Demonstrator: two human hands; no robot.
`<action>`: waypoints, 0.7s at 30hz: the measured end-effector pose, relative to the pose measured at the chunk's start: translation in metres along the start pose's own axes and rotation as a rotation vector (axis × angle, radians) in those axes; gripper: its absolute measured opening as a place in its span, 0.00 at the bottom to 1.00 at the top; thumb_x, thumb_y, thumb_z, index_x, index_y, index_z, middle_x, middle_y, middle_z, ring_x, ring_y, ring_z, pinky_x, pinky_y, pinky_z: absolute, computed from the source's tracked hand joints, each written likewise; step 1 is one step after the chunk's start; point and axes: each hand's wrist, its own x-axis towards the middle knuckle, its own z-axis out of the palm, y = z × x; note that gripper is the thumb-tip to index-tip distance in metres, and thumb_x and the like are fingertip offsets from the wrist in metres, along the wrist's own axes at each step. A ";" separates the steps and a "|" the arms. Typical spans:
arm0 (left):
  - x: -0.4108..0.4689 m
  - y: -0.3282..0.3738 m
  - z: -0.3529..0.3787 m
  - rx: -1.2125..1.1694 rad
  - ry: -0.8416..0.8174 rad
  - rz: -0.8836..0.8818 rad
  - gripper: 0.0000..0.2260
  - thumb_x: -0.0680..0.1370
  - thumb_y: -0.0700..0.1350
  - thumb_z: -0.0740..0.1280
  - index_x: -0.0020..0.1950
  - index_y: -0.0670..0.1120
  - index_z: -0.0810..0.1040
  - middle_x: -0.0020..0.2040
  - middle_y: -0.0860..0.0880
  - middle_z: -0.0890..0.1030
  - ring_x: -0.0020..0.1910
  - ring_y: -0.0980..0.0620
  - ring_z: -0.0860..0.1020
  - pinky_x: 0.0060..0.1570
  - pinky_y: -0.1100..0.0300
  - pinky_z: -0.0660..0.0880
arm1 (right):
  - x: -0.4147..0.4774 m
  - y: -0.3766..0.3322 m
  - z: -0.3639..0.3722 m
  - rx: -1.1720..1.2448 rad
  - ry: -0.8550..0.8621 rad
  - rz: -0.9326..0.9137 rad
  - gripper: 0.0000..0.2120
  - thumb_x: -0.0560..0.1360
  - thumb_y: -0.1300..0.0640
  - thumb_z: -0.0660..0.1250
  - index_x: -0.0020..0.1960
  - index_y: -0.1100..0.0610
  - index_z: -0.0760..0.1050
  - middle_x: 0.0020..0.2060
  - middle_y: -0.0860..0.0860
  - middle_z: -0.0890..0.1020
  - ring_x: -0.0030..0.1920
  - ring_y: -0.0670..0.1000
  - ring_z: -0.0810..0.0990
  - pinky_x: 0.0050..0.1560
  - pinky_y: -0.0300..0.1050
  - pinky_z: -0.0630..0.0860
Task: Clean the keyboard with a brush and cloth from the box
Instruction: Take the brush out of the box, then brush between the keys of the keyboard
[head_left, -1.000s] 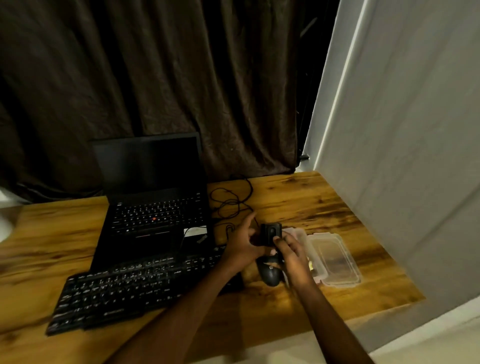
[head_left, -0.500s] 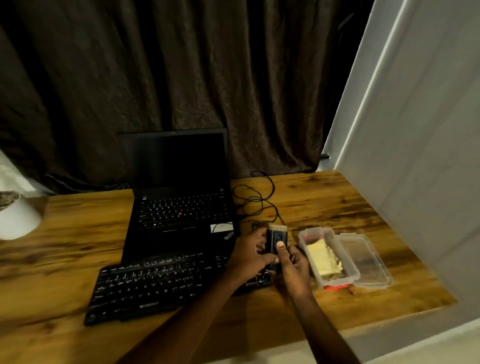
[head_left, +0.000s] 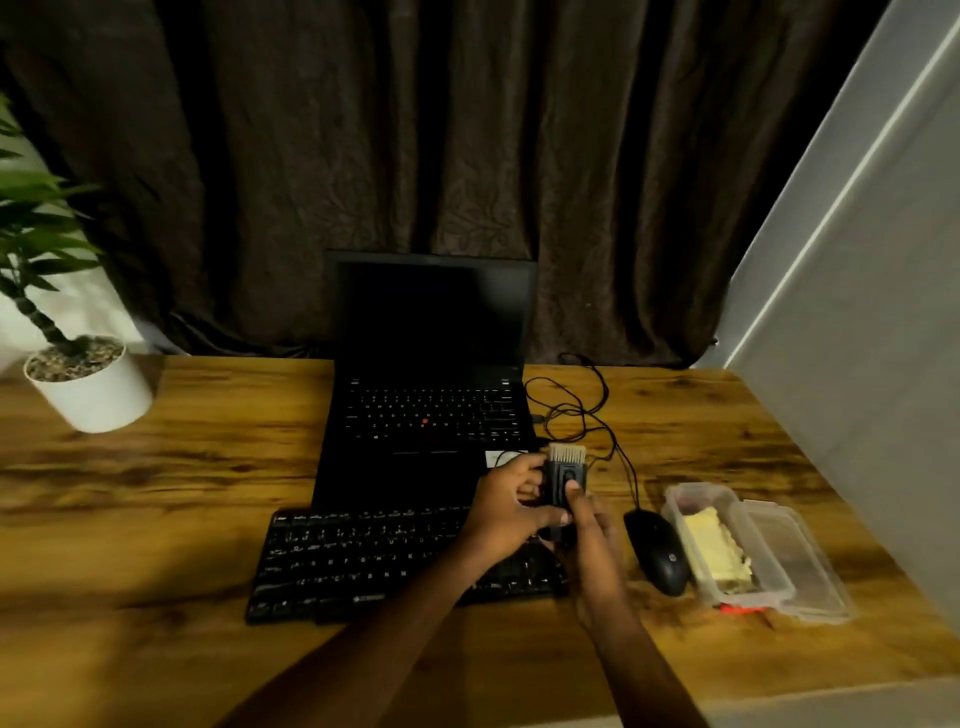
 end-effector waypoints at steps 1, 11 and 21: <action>0.000 -0.005 -0.006 -0.031 0.027 -0.014 0.29 0.67 0.42 0.80 0.66 0.48 0.76 0.57 0.53 0.82 0.54 0.60 0.79 0.54 0.67 0.74 | -0.001 0.002 0.004 0.032 -0.023 0.049 0.07 0.81 0.55 0.65 0.52 0.58 0.78 0.49 0.56 0.85 0.52 0.55 0.83 0.53 0.56 0.80; -0.028 -0.041 -0.084 -0.189 0.163 -0.044 0.11 0.74 0.43 0.75 0.55 0.49 0.81 0.51 0.51 0.85 0.52 0.57 0.83 0.53 0.60 0.79 | -0.011 0.022 0.045 -0.166 -0.215 -0.040 0.12 0.79 0.57 0.67 0.61 0.57 0.79 0.54 0.52 0.85 0.54 0.51 0.83 0.49 0.47 0.81; -0.091 -0.121 -0.236 0.306 0.520 -0.152 0.07 0.76 0.41 0.73 0.53 0.44 0.82 0.49 0.49 0.83 0.40 0.58 0.77 0.39 0.78 0.67 | 0.003 0.035 0.112 -0.575 -0.379 -0.282 0.07 0.73 0.60 0.75 0.48 0.54 0.78 0.33 0.38 0.79 0.38 0.41 0.79 0.44 0.41 0.77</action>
